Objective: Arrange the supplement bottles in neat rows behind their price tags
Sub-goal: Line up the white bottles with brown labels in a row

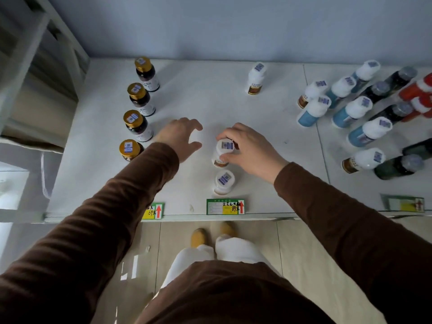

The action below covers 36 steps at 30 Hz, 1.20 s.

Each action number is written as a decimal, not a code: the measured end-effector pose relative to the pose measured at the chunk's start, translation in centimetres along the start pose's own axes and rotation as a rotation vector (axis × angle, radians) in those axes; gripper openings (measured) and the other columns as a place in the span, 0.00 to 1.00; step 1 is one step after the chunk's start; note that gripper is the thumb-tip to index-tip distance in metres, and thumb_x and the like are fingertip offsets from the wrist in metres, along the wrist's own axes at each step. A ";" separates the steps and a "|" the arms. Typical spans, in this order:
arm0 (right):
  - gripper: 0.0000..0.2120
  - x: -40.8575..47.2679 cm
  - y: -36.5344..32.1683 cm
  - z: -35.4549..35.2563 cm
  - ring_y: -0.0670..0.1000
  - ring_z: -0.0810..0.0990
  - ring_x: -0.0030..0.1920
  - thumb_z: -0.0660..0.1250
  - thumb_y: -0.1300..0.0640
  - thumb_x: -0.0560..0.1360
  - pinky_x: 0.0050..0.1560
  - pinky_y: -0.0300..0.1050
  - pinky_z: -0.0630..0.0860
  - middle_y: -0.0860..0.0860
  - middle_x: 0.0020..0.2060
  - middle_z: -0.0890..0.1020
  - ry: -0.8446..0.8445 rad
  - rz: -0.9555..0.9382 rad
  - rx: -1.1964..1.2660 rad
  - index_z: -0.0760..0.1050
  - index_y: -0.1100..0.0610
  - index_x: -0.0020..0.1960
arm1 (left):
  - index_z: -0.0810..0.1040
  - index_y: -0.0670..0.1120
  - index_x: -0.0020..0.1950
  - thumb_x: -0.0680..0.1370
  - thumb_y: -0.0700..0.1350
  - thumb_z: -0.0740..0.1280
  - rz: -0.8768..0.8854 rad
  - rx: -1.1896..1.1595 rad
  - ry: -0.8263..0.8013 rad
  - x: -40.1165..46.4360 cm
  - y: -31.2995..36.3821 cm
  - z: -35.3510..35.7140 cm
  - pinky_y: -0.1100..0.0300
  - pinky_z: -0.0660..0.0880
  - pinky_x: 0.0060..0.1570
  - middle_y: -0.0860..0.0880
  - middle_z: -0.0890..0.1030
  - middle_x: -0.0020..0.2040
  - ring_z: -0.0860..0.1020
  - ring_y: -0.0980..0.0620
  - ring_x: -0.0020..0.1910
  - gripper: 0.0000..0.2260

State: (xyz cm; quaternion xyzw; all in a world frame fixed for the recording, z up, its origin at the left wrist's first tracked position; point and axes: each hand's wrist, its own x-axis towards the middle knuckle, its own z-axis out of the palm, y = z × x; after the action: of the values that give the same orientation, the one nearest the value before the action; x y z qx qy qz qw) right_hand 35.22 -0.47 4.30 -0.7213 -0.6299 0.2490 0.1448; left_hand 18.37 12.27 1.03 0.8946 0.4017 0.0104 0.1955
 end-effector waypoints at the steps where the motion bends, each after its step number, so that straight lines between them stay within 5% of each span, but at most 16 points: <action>1: 0.19 0.0 0.0 0.2 0.53 0.76 0.53 0.74 0.54 0.72 0.53 0.46 0.73 0.50 0.54 0.75 -0.009 -0.001 -0.001 0.76 0.52 0.61 | 0.73 0.51 0.65 0.75 0.50 0.69 0.001 -0.009 -0.001 0.2 -0.2 0.1 0.52 0.71 0.57 0.46 0.77 0.60 0.75 0.45 0.58 0.18; 11: 0.21 1.0 1.6 -1.0 0.44 0.72 0.53 0.69 0.42 0.75 0.52 0.38 0.66 0.46 0.57 0.75 -0.014 -0.006 0.097 0.75 0.50 0.64 | 0.74 0.50 0.65 0.76 0.50 0.69 -0.010 -0.082 -0.011 2.3 0.2 -0.1 0.52 0.72 0.58 0.47 0.78 0.59 0.76 0.46 0.58 0.18; 18: 0.13 4.3 5.3 -6.0 0.49 0.76 0.52 0.67 0.51 0.78 0.52 0.41 0.70 0.47 0.53 0.75 0.229 0.105 0.044 0.78 0.52 0.61 | 0.74 0.48 0.65 0.74 0.48 0.71 -0.026 -0.245 0.056 7.8 3.4 -1.0 0.56 0.71 0.58 0.49 0.78 0.60 0.76 0.48 0.58 0.20; 23: 0.14 8.1 8.1 -10.0 0.54 0.76 0.57 0.65 0.58 0.78 0.58 0.46 0.71 0.54 0.58 0.76 0.317 0.095 -0.121 0.76 0.54 0.64 | 0.73 0.48 0.65 0.73 0.50 0.72 -0.030 -0.274 0.064 12.9 5.8 -0.6 0.53 0.73 0.58 0.49 0.77 0.60 0.76 0.48 0.57 0.22; 31: 0.26 14.4 12.1 -12.3 0.57 0.71 0.63 0.65 0.64 0.77 0.62 0.53 0.73 0.54 0.65 0.71 0.040 -0.105 -0.378 0.68 0.50 0.73 | 0.72 0.47 0.65 0.70 0.52 0.75 -0.156 -0.325 0.020 19.2 8.2 2.9 0.54 0.73 0.57 0.49 0.77 0.59 0.76 0.48 0.56 0.27; 36: 0.23 16.3 13.2 -12.5 0.58 0.74 0.58 0.65 0.62 0.77 0.55 0.50 0.73 0.54 0.61 0.73 -0.067 -0.184 -0.417 0.70 0.48 0.69 | 0.76 0.46 0.57 0.67 0.53 0.76 -0.163 -0.325 0.055 21.6 9.8 4.2 0.55 0.74 0.50 0.47 0.80 0.51 0.78 0.47 0.50 0.22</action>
State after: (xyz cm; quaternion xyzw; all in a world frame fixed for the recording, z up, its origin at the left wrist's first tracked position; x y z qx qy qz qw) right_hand 54.40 14.68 4.93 -0.6665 -0.7353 0.1229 -0.0064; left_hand 40.73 20.56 -2.30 0.8150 0.4713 0.0836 0.3267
